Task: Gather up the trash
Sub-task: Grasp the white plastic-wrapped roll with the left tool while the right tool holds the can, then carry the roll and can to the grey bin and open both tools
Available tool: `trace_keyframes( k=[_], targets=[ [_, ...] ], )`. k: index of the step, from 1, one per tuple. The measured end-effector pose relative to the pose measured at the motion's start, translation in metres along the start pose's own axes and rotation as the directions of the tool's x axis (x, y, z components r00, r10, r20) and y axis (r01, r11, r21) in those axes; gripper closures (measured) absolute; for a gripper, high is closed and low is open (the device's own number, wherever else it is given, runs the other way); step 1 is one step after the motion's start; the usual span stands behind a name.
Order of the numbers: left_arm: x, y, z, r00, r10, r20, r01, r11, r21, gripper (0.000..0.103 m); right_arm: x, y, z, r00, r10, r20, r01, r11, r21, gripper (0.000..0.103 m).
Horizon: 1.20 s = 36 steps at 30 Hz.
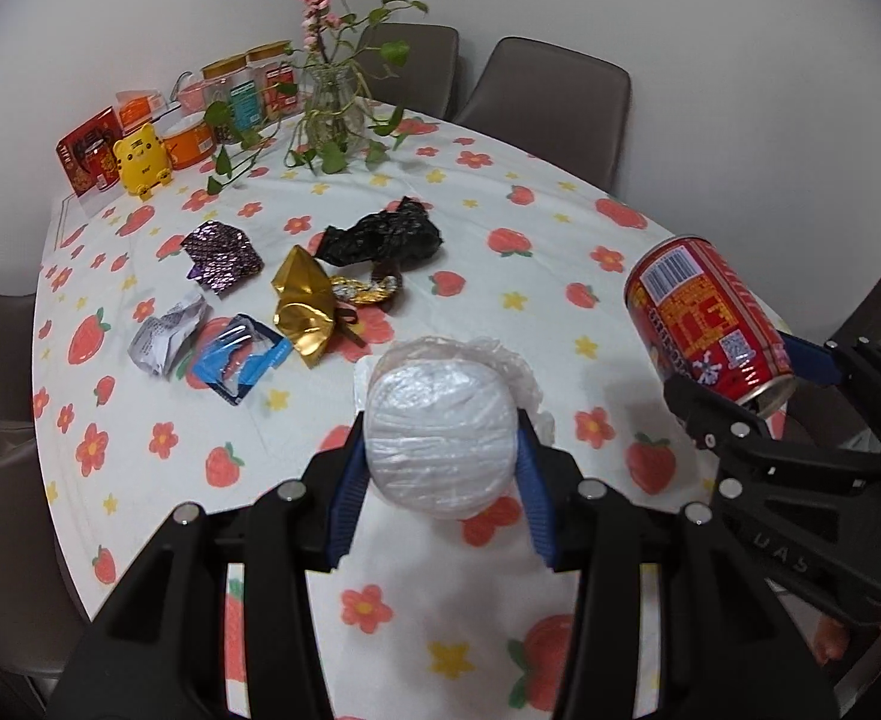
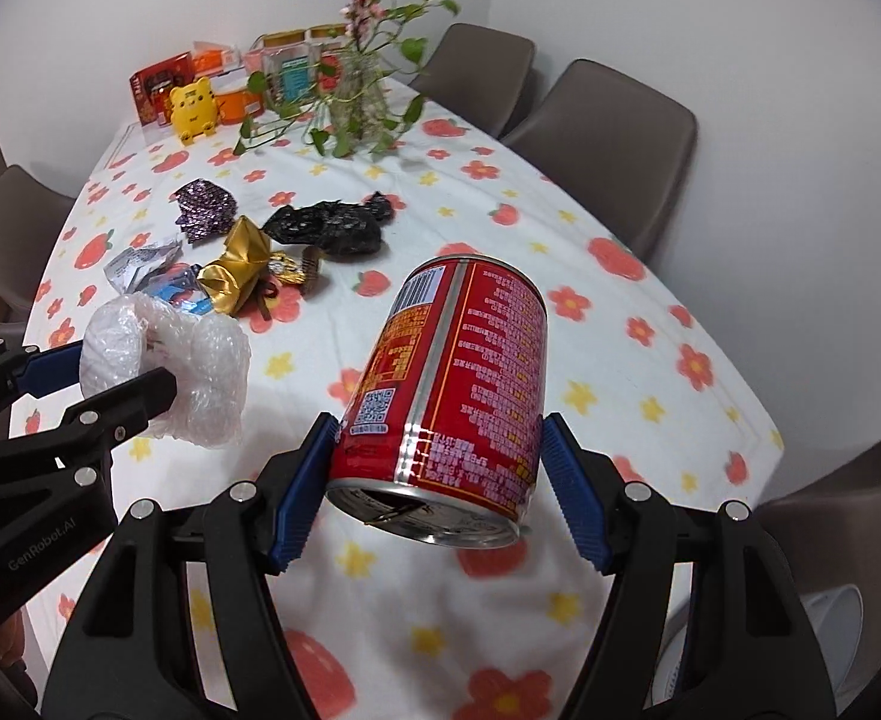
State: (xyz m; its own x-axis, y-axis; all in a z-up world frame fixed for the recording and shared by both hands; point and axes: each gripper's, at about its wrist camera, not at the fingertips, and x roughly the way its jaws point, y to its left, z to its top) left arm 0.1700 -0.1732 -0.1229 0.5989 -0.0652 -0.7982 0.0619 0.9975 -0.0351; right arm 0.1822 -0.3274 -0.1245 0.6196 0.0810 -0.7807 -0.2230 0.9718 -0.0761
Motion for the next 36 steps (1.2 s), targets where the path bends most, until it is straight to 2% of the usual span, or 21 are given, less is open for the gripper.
trace_keyframes(
  k=[5, 10, 15, 19, 22, 25, 28, 30, 36],
  targets=[
    [-0.017, -0.061, -0.006, 0.998, -0.063, 0.014, 0.061, 0.994, 0.093, 0.057, -0.035, -0.054, -0.031, 0.999, -0.053, 0.013, 0.052, 0.995, 0.089, 0.037],
    [-0.03, -0.149, -0.013, 0.989, -0.149, 0.019, 0.141, 0.965, 0.22, 0.057, -0.074, -0.13, -0.077, 0.992, -0.124, 0.011, 0.12, 0.977, 0.174, 0.037],
    [-0.035, -0.267, -0.024, 0.966, -0.256, -0.025, 0.249, 0.903, 0.35, 0.057, -0.113, -0.226, -0.147, 0.967, -0.249, -0.053, 0.254, 0.928, 0.274, 0.037],
    [-0.04, -0.366, -0.039, 0.938, -0.34, -0.061, 0.331, 0.831, 0.446, 0.057, -0.147, -0.306, -0.212, 0.914, -0.383, -0.134, 0.405, 0.85, 0.337, 0.037],
    [-0.041, -0.428, -0.053, 0.915, -0.391, -0.096, 0.384, 0.779, 0.496, 0.057, -0.165, -0.354, -0.249, 0.893, -0.411, -0.184, 0.45, 0.804, 0.388, 0.037],
    [-0.038, -0.481, -0.066, 0.899, -0.418, -0.128, 0.418, 0.735, 0.534, 0.057, -0.173, -0.387, -0.272, 0.885, -0.419, -0.205, 0.466, 0.779, 0.42, 0.037],
    [-0.032, -0.517, -0.076, 0.891, -0.426, -0.158, 0.437, 0.709, 0.553, 0.057, -0.174, -0.406, -0.286, 0.882, -0.419, -0.216, 0.471, 0.774, 0.423, 0.037],
    [-0.026, -0.537, -0.081, 0.888, -0.425, -0.173, 0.443, 0.697, 0.564, 0.057, -0.171, -0.417, -0.291, 0.888, -0.406, -0.218, 0.46, 0.777, 0.429, 0.037],
    [-0.01, -0.564, -0.083, 0.89, -0.41, -0.201, 0.445, 0.683, 0.579, 0.054, -0.162, -0.432, -0.291, 0.901, -0.387, -0.196, 0.433, 0.793, 0.427, 0.037]
  ],
)
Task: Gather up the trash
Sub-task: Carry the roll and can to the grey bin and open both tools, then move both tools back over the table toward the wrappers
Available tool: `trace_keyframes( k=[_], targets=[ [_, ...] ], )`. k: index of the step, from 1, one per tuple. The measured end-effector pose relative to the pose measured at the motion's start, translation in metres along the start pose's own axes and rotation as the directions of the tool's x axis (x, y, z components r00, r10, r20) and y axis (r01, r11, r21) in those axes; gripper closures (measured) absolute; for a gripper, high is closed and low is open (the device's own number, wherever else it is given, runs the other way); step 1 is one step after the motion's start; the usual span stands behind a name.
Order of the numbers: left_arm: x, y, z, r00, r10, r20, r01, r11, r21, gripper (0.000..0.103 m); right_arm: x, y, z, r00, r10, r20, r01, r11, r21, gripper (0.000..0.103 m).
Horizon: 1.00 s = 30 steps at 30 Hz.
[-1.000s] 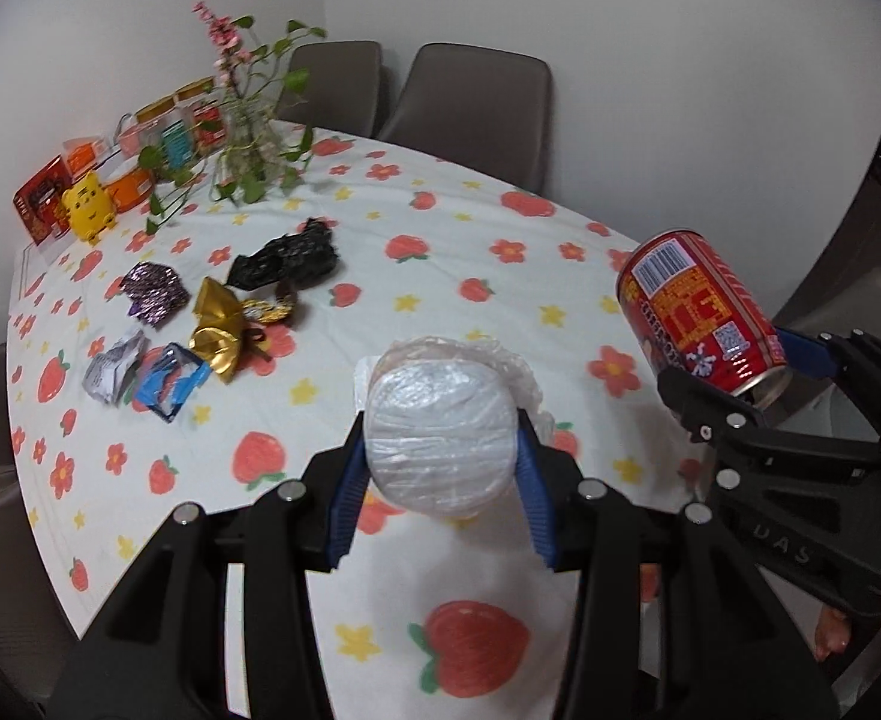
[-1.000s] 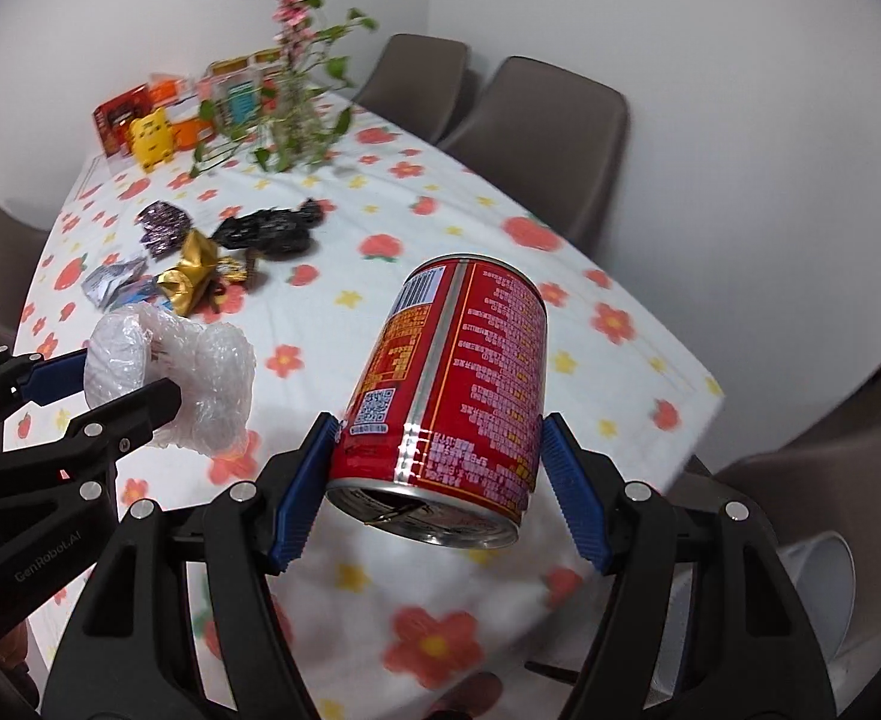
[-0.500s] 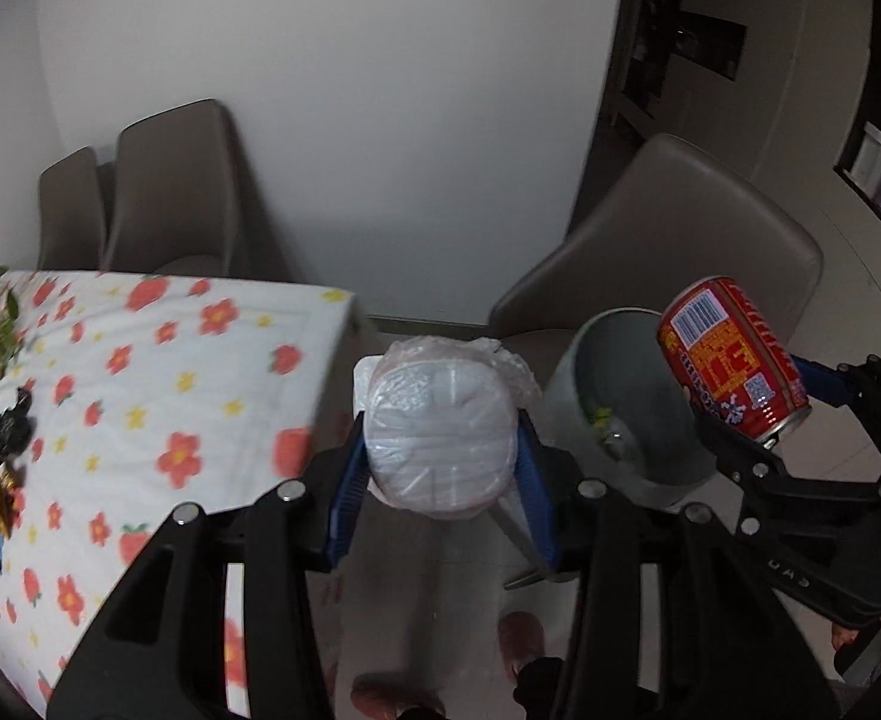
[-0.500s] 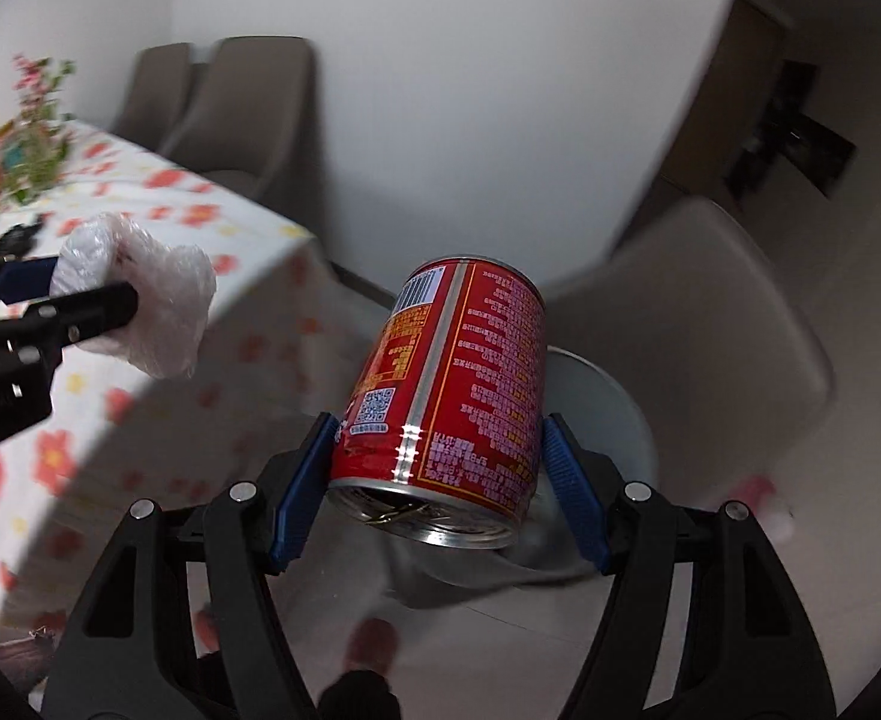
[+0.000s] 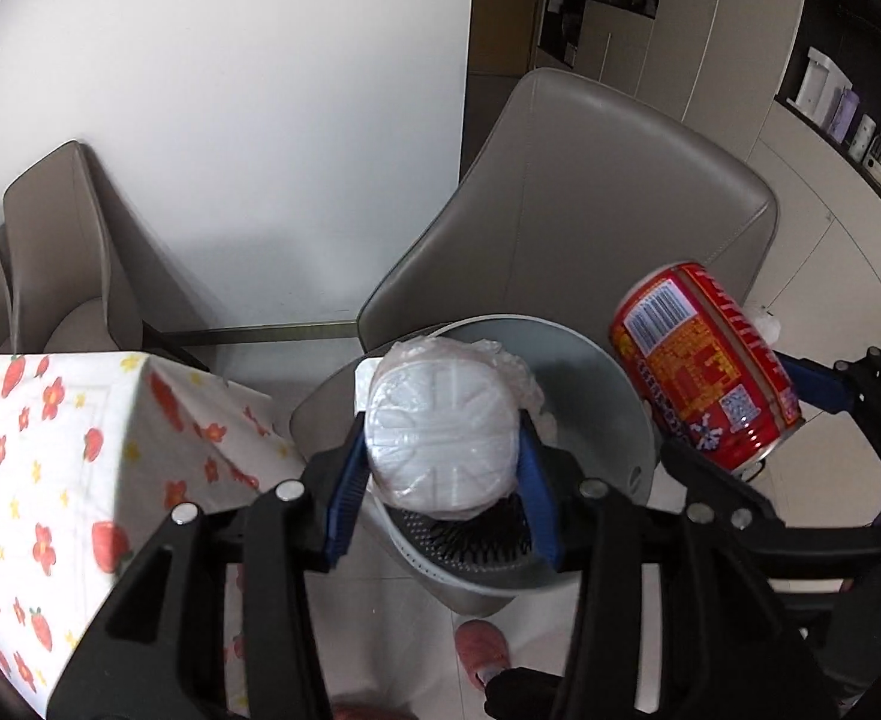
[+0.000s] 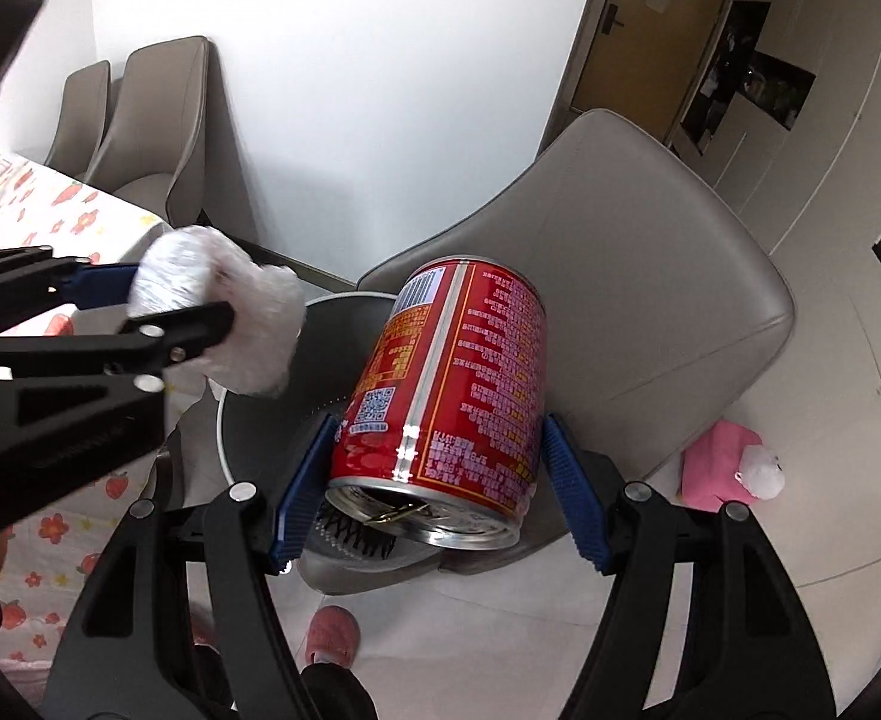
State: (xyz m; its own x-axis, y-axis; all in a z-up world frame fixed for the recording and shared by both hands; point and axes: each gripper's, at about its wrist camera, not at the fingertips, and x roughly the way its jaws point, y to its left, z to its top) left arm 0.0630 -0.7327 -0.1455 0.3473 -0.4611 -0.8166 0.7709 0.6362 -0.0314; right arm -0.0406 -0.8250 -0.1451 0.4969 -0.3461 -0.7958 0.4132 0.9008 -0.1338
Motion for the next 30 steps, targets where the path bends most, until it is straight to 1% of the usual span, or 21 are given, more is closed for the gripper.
trace_keyframes(
  k=[2, 5, 6, 8, 10, 16, 21, 26, 28, 30],
  targets=[
    [0.005, -0.005, 0.005, 1.0, 0.007, -0.015, -0.007, 1.0, 0.003, 0.054, 0.002, -0.004, 0.002, 1.0, -0.001, 0.007, 0.001, 1.0, -0.015, 0.036],
    [0.008, -0.005, 0.01, 0.999, 0.011, -0.033, -0.011, 1.0, -0.001, 0.053, 0.003, -0.002, 0.007, 1.0, -0.007, 0.025, 0.008, 0.999, -0.038, 0.028],
    [0.007, -0.004, 0.01, 0.999, 0.014, -0.031, -0.014, 1.0, -0.004, 0.05, 0.003, -0.003, 0.009, 1.0, -0.003, 0.03, 0.004, 0.999, -0.037, 0.028],
    [0.002, -0.001, 0.011, 1.0, 0.021, -0.023, -0.021, 1.0, -0.017, 0.047, 0.003, -0.002, 0.011, 0.999, 0.002, 0.034, 0.0, 0.999, -0.041, 0.028],
    [0.001, 0.002, 0.013, 0.999, 0.029, -0.015, -0.029, 0.999, -0.027, 0.041, 0.002, -0.003, 0.013, 0.999, 0.011, 0.036, -0.009, 0.999, -0.042, 0.028],
    [-0.013, 0.013, 0.008, 0.998, 0.063, 0.001, -0.063, 0.996, -0.056, 0.04, -0.002, -0.001, 0.016, 0.998, 0.036, 0.043, -0.034, 0.998, -0.053, 0.028],
    [-0.027, 0.025, 0.002, 0.996, 0.09, 0.009, -0.089, 0.991, -0.1, 0.04, -0.006, 0.011, 0.02, 0.996, 0.071, 0.049, -0.066, 0.994, -0.085, 0.028],
    [-0.048, 0.046, -0.012, 0.99, 0.143, 0.018, -0.138, 0.975, -0.176, 0.04, -0.015, 0.035, 0.027, 0.989, 0.135, 0.064, -0.123, 0.98, -0.159, 0.028],
    [-0.059, 0.059, -0.022, 0.985, 0.174, 0.019, -0.166, 0.962, -0.218, 0.04, -0.016, 0.053, 0.031, 0.983, 0.17, 0.064, -0.154, 0.967, -0.201, 0.028],
    [-0.073, 0.078, -0.035, 0.976, 0.216, 0.015, -0.204, 0.941, -0.269, 0.04, -0.018, 0.073, 0.035, 0.976, 0.209, 0.062, -0.188, 0.952, -0.242, 0.028]
  ],
)
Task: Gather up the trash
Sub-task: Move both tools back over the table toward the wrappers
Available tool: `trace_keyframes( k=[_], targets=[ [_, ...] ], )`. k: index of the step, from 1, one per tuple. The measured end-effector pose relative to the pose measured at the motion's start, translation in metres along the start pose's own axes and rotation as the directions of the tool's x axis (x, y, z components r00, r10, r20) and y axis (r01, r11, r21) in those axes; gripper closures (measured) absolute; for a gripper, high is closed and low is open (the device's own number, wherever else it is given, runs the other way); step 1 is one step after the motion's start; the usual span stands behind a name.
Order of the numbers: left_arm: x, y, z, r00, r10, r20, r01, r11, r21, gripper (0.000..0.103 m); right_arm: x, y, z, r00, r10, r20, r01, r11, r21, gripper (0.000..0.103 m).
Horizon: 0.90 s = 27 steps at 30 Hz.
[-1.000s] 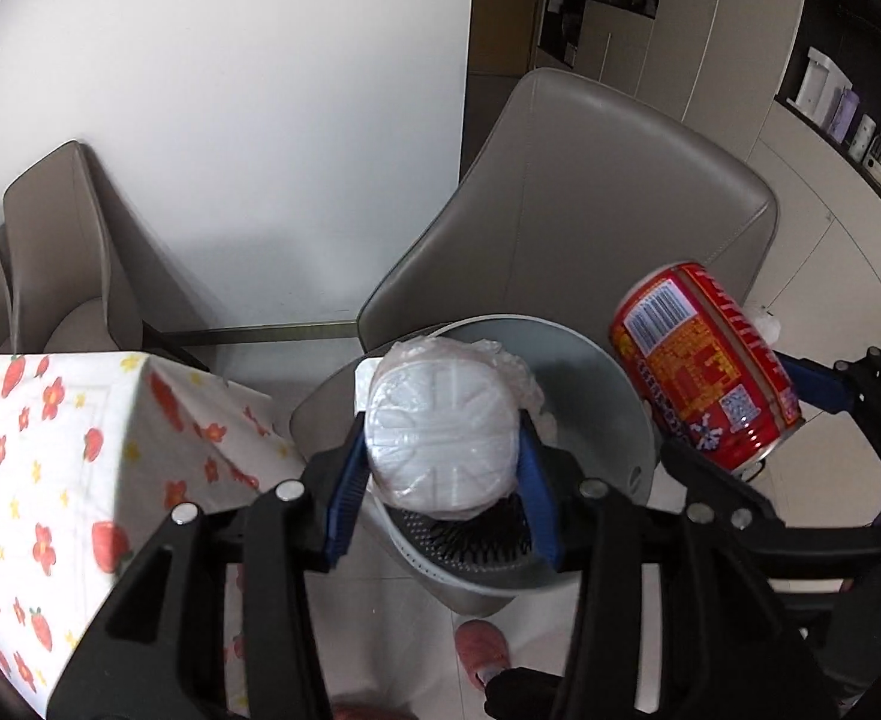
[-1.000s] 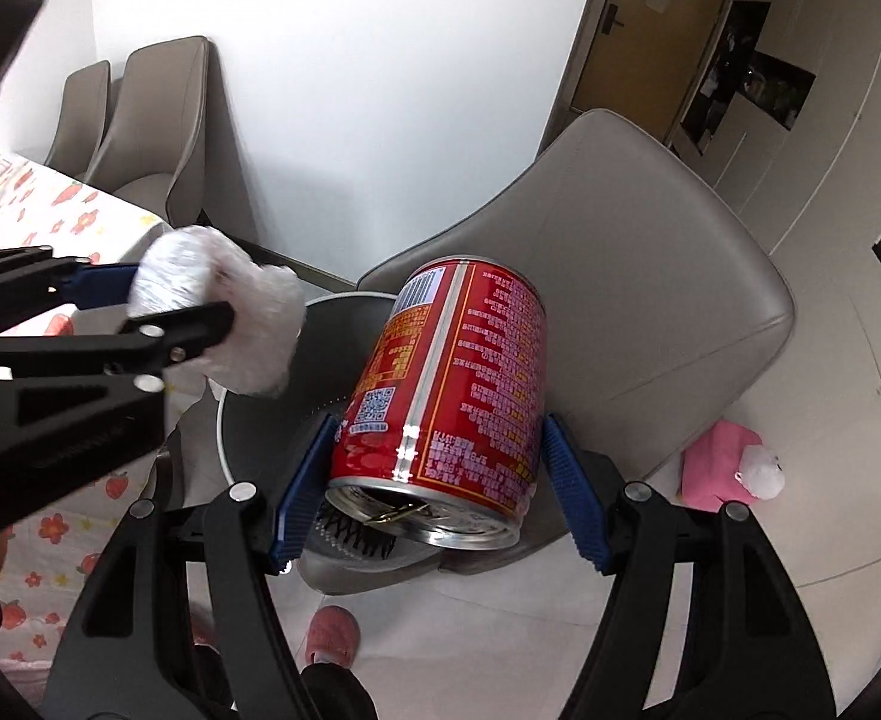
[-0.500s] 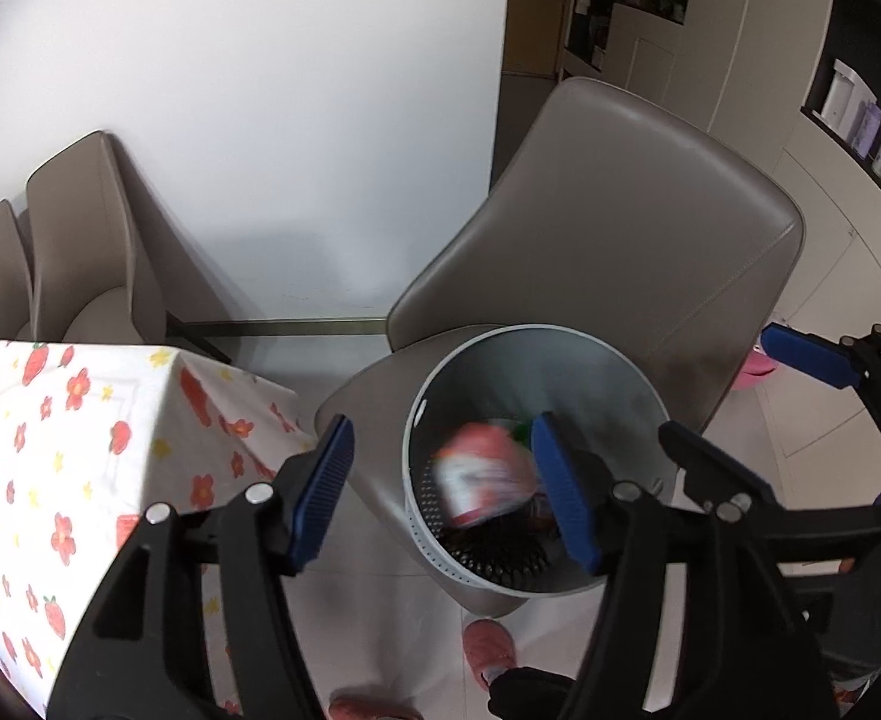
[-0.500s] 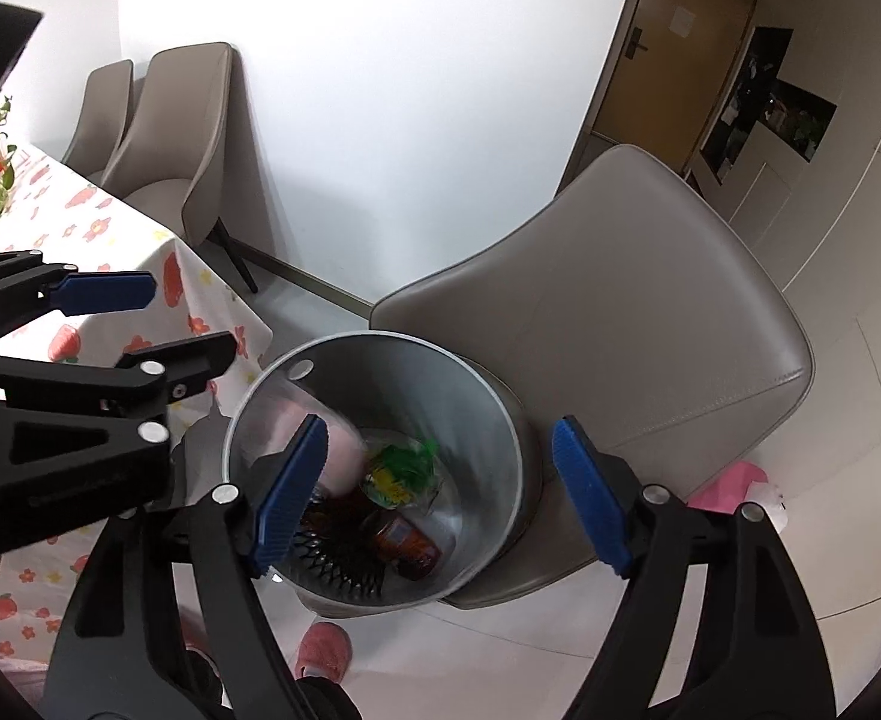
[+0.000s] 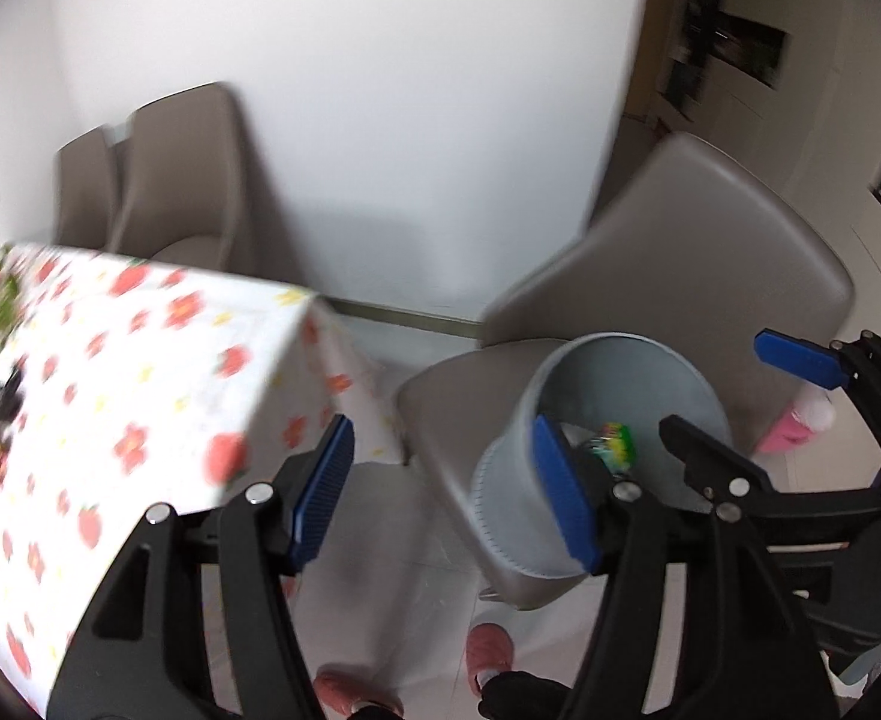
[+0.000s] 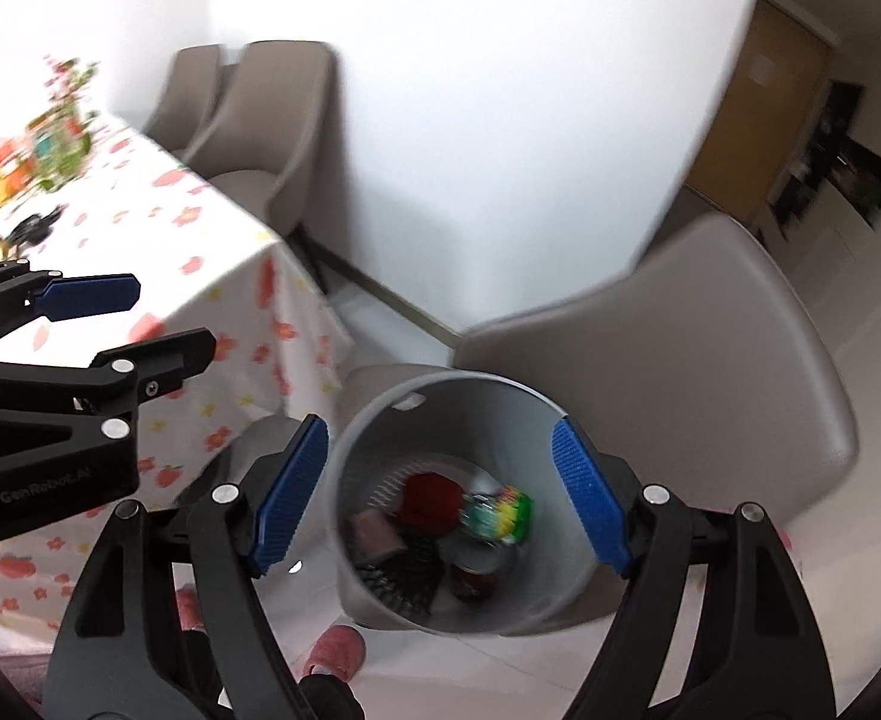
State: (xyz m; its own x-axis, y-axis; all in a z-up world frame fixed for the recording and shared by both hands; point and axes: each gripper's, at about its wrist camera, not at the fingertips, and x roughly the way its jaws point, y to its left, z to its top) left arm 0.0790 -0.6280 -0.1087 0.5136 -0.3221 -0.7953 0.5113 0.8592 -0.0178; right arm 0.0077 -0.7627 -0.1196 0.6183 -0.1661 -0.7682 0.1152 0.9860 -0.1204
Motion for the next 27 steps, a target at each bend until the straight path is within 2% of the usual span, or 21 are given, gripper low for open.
trace_keyframes(
  k=[5, 11, 14, 19, 23, 27],
  targets=[
    [-0.026, 0.071, -0.025, 0.993, 0.118, -0.004, -0.117, 0.983, -0.143, 0.04, 0.012, 0.069, 0.024, 0.993, 0.115, 0.004, -0.114, 0.985, -0.126, 0.028],
    [-0.065, 0.18, -0.069, 0.97, 0.242, -0.031, -0.24, 0.92, -0.309, 0.04, 0.011, 0.185, 0.052, 0.972, 0.235, 0.016, -0.223, 0.937, -0.269, 0.028],
    [-0.09, 0.235, -0.094, 0.956, 0.29, -0.038, -0.284, 0.893, -0.348, 0.04, 0.005, 0.246, 0.06, 0.96, 0.28, 0.018, -0.262, 0.915, -0.307, 0.029],
    [-0.13, 0.324, -0.135, 0.94, 0.336, -0.057, -0.332, 0.865, -0.377, 0.04, -0.006, 0.347, 0.07, 0.94, 0.34, 0.005, -0.322, 0.895, -0.309, 0.028],
    [-0.163, 0.391, -0.167, 0.917, 0.393, -0.065, -0.387, 0.839, -0.382, 0.04, -0.014, 0.429, 0.074, 0.927, 0.374, -0.009, -0.356, 0.876, -0.324, 0.028],
    [-0.186, 0.451, -0.194, 0.909, 0.411, -0.071, -0.402, 0.819, -0.41, 0.04, -0.029, 0.492, 0.083, 0.916, 0.401, -0.004, -0.378, 0.861, -0.341, 0.029]
  ],
)
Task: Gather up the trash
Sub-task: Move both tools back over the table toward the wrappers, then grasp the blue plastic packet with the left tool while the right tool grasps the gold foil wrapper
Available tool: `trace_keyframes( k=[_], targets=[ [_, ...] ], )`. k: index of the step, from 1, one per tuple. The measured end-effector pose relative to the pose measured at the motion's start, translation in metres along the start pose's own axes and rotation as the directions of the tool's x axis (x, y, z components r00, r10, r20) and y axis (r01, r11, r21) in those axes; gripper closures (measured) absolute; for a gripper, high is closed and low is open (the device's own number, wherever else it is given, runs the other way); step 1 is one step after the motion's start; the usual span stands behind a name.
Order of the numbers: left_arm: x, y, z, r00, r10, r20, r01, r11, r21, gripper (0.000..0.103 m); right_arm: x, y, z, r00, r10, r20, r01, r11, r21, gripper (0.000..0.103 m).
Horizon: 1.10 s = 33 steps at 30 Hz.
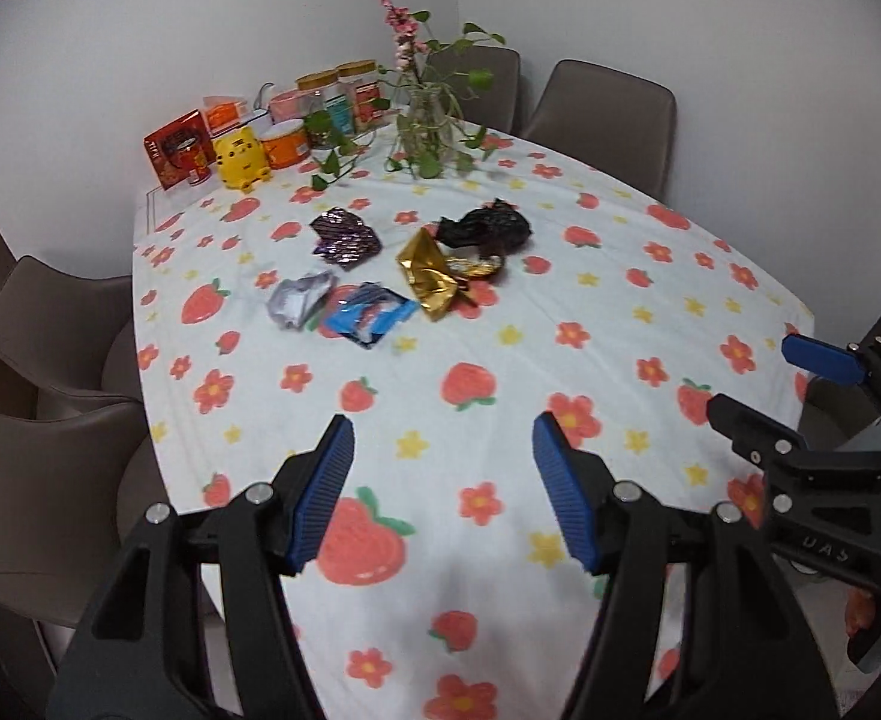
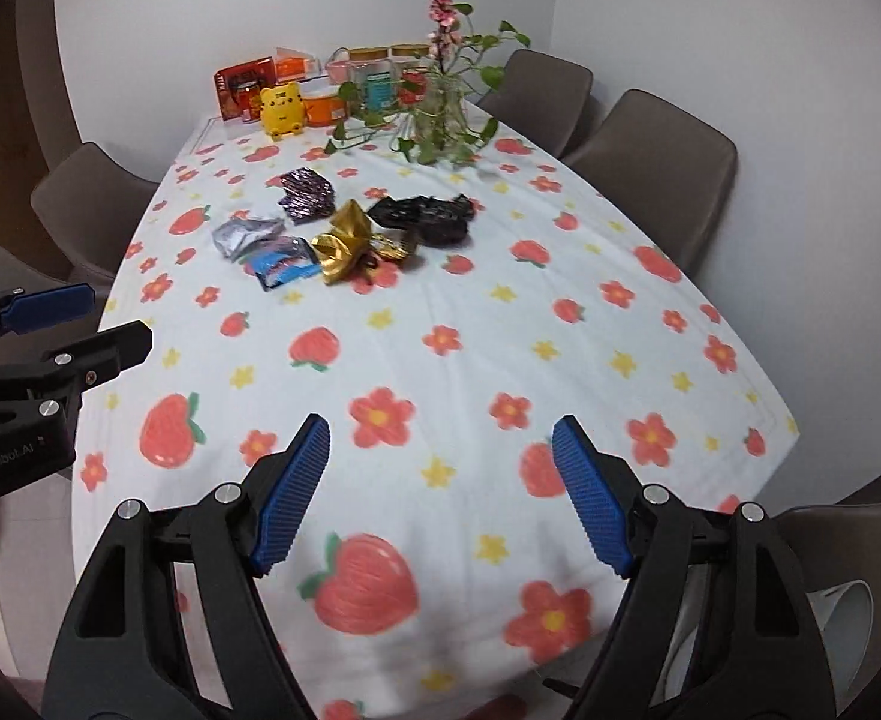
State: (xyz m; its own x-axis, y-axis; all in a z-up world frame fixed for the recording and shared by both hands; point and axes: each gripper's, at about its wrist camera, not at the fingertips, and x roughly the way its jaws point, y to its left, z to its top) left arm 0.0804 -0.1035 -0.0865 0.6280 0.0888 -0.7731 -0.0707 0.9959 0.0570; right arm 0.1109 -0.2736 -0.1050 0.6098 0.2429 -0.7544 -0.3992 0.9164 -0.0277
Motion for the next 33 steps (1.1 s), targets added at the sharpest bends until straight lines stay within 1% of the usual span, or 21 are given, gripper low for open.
trace_keyframes(
  k=[3, 6, 11, 15, 19, 24, 28, 32, 33],
  targets=[
    [0.008, 0.035, 0.006, 1.0, 0.011, 0.0, -0.011, 1.0, -0.019, 0.04, 0.014, 0.034, 0.022, 1.0, 0.001, 0.001, -0.001, 1.0, -0.03, 0.029],
    [0.02, 0.059, 0.016, 1.0, 0.006, 0.005, -0.006, 0.999, -0.044, 0.04, 0.027, 0.053, 0.044, 1.0, -0.002, 0.006, 0.002, 0.999, -0.051, 0.029],
    [0.049, 0.083, 0.036, 1.0, 0.006, 0.004, -0.005, 0.999, -0.049, 0.04, 0.061, 0.065, 0.08, 1.0, -0.012, 0.015, 0.013, 0.998, -0.065, 0.029],
    [0.085, 0.091, 0.048, 1.0, -0.001, -0.019, 0.001, 0.999, -0.038, 0.04, 0.1, 0.069, 0.1, 1.0, -0.013, -0.002, 0.013, 0.997, -0.073, 0.029],
    [0.126, 0.097, 0.055, 0.999, -0.024, -0.048, 0.023, 1.0, -0.02, 0.04, 0.145, 0.073, 0.113, 0.999, -0.01, -0.032, 0.007, 0.997, -0.082, 0.029],
    [0.17, 0.105, 0.064, 0.995, -0.058, -0.085, 0.058, 0.998, -0.001, 0.04, 0.192, 0.073, 0.121, 0.997, 0.0, -0.082, -0.007, 0.997, -0.081, 0.029],
    [0.196, 0.109, 0.071, 0.991, -0.084, -0.107, 0.086, 0.996, 0.015, 0.04, 0.221, 0.072, 0.125, 0.993, 0.015, -0.12, -0.023, 0.998, -0.064, 0.029],
    [0.217, 0.107, 0.075, 0.986, -0.112, -0.123, 0.117, 0.992, 0.035, 0.04, 0.24, 0.076, 0.124, 0.989, 0.023, -0.146, -0.035, 0.996, -0.082, 0.029],
    [0.222, 0.106, 0.076, 0.985, -0.117, -0.127, 0.123, 0.992, 0.041, 0.04, 0.244, 0.076, 0.124, 0.988, 0.019, -0.153, -0.033, 0.996, -0.088, 0.031]
  ],
)
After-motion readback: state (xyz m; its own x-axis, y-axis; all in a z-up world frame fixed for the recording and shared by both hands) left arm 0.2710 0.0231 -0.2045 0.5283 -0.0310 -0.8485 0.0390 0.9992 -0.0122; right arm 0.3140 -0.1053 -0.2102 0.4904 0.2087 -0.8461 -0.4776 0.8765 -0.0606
